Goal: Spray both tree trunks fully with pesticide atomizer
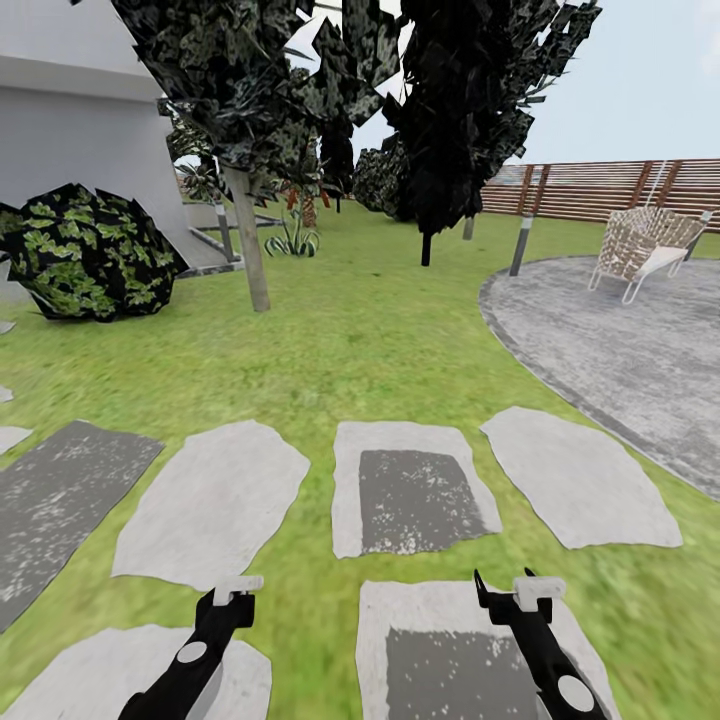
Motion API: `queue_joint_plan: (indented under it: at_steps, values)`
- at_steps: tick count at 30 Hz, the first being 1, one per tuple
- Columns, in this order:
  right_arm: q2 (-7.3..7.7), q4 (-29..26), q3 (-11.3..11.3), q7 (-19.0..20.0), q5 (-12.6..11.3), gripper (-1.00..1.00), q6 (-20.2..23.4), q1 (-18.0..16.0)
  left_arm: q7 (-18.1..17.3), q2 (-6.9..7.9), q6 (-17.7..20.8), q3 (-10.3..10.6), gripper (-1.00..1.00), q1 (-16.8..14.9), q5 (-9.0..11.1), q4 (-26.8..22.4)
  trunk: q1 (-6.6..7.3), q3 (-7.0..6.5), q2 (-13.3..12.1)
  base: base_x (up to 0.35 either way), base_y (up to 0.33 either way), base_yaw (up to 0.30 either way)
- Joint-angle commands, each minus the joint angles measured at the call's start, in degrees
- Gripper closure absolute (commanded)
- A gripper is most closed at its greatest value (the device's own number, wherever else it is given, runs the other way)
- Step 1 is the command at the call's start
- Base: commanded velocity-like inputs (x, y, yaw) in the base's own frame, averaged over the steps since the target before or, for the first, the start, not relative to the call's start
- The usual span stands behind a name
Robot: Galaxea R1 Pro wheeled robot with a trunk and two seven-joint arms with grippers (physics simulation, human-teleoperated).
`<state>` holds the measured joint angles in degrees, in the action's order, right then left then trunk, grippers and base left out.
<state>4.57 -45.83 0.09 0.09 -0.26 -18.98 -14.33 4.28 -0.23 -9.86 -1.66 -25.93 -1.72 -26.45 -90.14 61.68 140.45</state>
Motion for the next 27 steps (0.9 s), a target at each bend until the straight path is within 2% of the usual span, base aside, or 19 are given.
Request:
queue_joint_plan:
  at_steps: [1, 17, 22, 27]
  values:
    - [0.0, 0.02, 0.0, 0.0, 0.0, -1.0, 0.0, 0.0, 0.01, -0.01, 0.01, 0.0, 1.0, 0.0, -0.01, 0.0, 0.23, -0.19, -0.42, 0.0, 0.0, 0.0]
    - [0.0, 0.35, 0.0, 0.0, 0.06, -1.0, 0.0, 0.0, 0.03, -0.03, -0.06, -0.03, 1.0, 0.0, -0.04, 0.0, 3.74, -3.06, -6.83, 0.0, 0.0, 0.0]
    - [0.0, 0.47, 0.08, -0.04, 0.09, -1.0, -0.01, 0.0, 0.03, -0.19, -0.11, -0.09, 1.0, 0.0, -0.04, 0.0, 3.74, -3.06, -6.83, 0.0, 0.0, 0.033]
    - [0.0, 0.48, 0.09, -0.12, 0.09, -1.0, -0.02, 0.0, 0.03, -0.21, -0.15, -0.09, 1.0, 0.0, -0.04, -0.03, 3.74, -3.2, -6.83, 0.0, 0.0, 0.226]
